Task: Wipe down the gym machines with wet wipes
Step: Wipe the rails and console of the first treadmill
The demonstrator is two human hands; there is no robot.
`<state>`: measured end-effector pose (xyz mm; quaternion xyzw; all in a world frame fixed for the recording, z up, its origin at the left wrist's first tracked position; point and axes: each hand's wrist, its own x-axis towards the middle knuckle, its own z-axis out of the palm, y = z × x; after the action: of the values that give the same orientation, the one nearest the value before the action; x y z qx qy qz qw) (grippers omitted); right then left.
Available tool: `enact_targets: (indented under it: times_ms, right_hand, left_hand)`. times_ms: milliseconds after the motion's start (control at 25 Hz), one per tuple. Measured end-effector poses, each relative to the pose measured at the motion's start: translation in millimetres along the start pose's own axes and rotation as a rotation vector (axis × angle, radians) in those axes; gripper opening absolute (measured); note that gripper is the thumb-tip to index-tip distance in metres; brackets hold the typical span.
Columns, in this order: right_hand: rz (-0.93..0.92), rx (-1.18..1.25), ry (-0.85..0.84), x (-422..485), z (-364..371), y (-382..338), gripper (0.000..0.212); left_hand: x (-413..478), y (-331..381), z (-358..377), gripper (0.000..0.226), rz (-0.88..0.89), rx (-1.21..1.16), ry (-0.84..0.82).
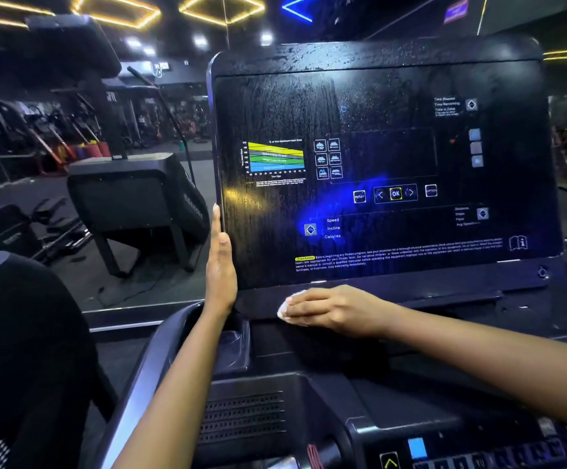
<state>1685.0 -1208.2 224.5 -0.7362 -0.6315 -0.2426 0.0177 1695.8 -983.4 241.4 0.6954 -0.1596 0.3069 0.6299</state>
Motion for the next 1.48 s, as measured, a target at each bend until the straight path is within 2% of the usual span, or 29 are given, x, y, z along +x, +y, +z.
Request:
enact_targets:
  times_ms: [200, 440, 520, 640, 760, 880, 1000, 1080, 1240, 1360, 1480]
  right_hand:
    - [0.111, 0.006, 0.025, -30.2, -22.8, -5.0, 0.041]
    - [-0.101, 0.025, 0.029, 62.0, 15.6, -12.9, 0.035]
    - [-0.104, 0.067, 0.008, 70.6, 16.4, -10.8, 0.032]
    - [-0.069, 0.106, -0.035, 45.8, 1.5, -5.8, 0.042]
    - [0.041, 0.080, -0.038, 2.9, -14.5, -1.4, 0.040]
    - [0.181, 0.020, 0.062, -25.6, -26.1, -2.9, 0.039]
    - [0.298, -0.030, 0.191, 3.7, -20.6, -6.9, 0.039]
    - [0.289, -0.057, 0.226, 39.3, -8.8, -13.7, 0.032]
    - [0.270, -0.146, 0.245, 46.4, 1.8, -20.2, 0.021]
    - [0.333, -0.156, 0.265, 6.3, -4.6, -18.2, 0.037]
    - [0.437, -0.197, 0.265, -36.5, -14.2, -14.4, 0.041]
  left_hand:
    - [-1.6, 0.7, 0.4, 0.076, -0.016, 0.013, 0.003]
    - [-2.1, 3.2, 1.7, 0.069, 0.008, 0.031, 0.018]
    - [-3.0, 2.9, 1.6, 0.069, 0.009, 0.042, 0.027]
    - [-3.9, 1.9, 1.1, 0.070, 0.017, 0.075, 0.024]
    - [-2.9, 3.3, -2.2, 0.063, 0.004, 0.144, 0.010]
    - [-16.9, 8.5, -5.6, 0.061, -0.019, 0.303, 0.067]
    - [-38.1, 14.2, 1.0, 0.058, 0.174, 0.602, 0.122]
    - [-44.7, 14.5, 9.9, 0.053, 0.309, 0.805, 0.065]
    - [-40.5, 14.0, 16.7, 0.051, 0.409, 0.947, 0.007]
    - [-39.6, 8.5, 24.4, 0.053, 0.455, 1.050, -0.034]
    - [-37.4, 0.5, 30.2, 0.053, 0.463, 1.177, -0.032]
